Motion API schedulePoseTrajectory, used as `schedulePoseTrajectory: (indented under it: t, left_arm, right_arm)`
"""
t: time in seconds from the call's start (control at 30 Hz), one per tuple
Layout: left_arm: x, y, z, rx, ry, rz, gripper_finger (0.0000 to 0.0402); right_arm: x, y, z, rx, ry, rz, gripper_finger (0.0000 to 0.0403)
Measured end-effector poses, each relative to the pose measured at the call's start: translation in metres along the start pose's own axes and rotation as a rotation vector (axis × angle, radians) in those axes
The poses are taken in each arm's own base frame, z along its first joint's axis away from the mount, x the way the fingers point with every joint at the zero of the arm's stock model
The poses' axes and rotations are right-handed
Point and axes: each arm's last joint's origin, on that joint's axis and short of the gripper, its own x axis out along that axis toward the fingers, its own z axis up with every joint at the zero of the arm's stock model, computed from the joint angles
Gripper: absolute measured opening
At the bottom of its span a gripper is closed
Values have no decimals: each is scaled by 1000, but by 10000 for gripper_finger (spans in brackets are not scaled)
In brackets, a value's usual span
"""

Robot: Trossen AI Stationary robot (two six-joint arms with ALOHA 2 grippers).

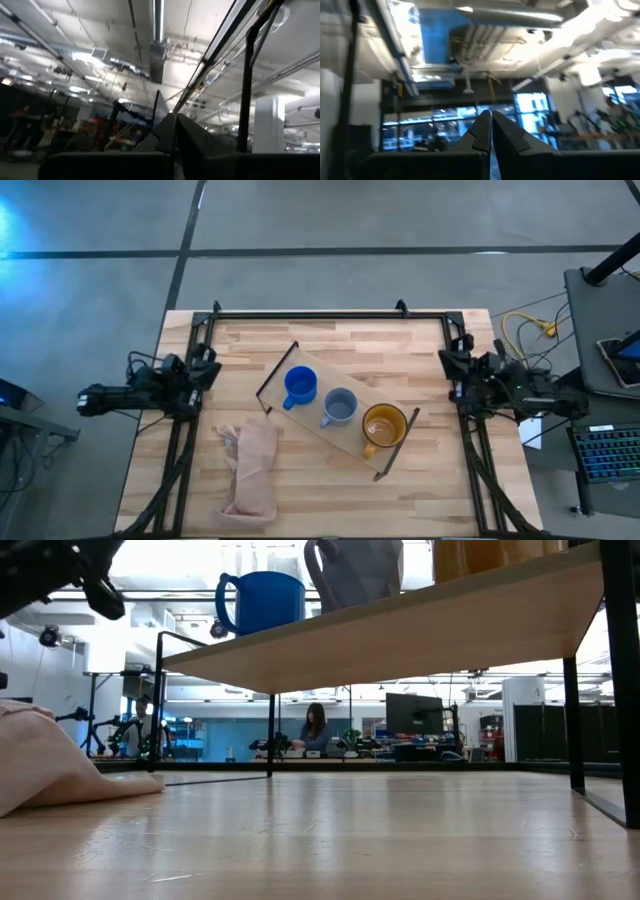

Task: Stack small to large cups/mugs on shelf
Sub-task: Return to Home Position

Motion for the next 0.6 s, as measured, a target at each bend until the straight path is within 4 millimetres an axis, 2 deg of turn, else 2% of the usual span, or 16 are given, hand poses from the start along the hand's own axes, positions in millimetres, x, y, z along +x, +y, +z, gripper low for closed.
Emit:
schedulePoseTrajectory:
  t: [0.13, 0.33, 0.6]
  left_arm:
    - [-1, 4, -10, 0, 92, 71, 0]
    - [-5, 9, -29, -61, 281, 151, 0]
    - [-13, 14, -47, -25, 480, 230, 0]
  right_arm:
    - [-6, -3, -19, 47, 63, -85, 9]
    - [-7, -3, -29, 43, 167, -96, 9]
    - [-14, -5, -51, 78, 401, -137, 9]
